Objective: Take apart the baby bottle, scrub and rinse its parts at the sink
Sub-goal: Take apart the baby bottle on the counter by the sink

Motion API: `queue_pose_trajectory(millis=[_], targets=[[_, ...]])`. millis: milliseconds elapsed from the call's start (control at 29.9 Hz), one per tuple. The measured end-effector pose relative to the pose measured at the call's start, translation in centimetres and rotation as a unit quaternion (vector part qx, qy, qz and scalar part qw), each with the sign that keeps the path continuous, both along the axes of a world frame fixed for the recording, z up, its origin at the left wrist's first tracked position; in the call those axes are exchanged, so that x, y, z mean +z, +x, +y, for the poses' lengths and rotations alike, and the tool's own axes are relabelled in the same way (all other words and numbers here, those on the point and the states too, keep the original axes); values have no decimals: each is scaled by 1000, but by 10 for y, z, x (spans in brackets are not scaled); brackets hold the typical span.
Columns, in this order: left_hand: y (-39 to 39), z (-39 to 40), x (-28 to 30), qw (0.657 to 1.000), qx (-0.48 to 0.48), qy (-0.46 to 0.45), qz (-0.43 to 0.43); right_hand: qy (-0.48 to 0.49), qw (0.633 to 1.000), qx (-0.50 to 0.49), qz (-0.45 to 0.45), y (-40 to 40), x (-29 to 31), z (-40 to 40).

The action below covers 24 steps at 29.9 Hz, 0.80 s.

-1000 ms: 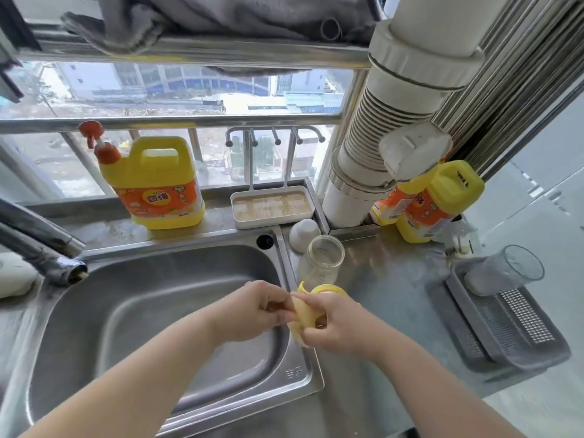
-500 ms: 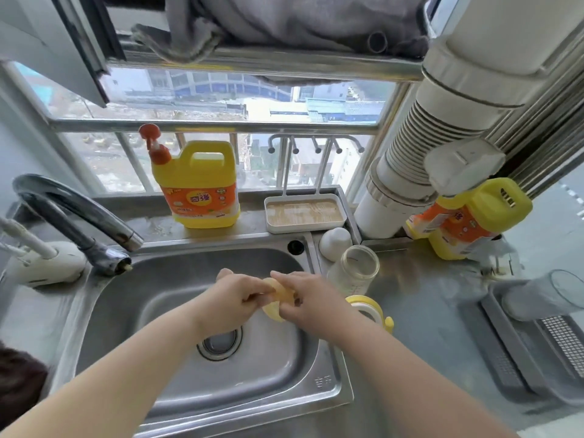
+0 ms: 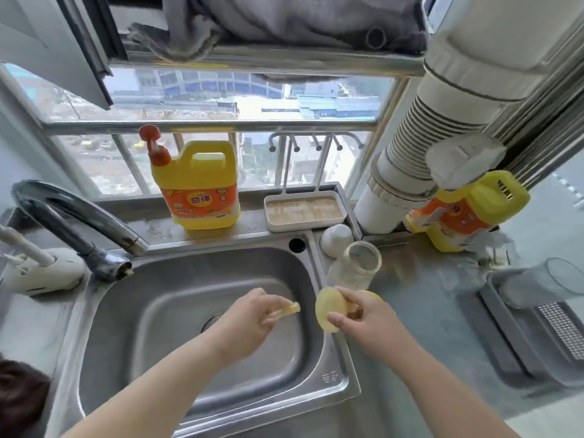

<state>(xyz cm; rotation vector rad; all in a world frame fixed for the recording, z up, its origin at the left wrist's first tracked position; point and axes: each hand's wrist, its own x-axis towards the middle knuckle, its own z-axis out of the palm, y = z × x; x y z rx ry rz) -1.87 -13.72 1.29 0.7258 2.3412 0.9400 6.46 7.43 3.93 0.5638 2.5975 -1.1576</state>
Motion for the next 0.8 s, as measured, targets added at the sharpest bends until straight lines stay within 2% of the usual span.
queue_pose_trajectory(millis=[100,200,334,434,635,802], targets=[[19,38,-5,999,-27,-17,13,-7,996,-85,-13,42,0,34],[42,79,-17,999,-24,-4,-31,12,990,-136,-42,78,-7,58],[67,120,-37,995,15,30,-94,98,984,-129,-78,100,-25,69],[74,138,-49,989,41,57,-131,127,982,-110,-82,100,-34,67],[75,142,-68,999,23,37,-19,100,989,-85,-62,89,-49,60],[73,135,-73,997,75,18,18,80,995,-30,-58,79,-57,48]])
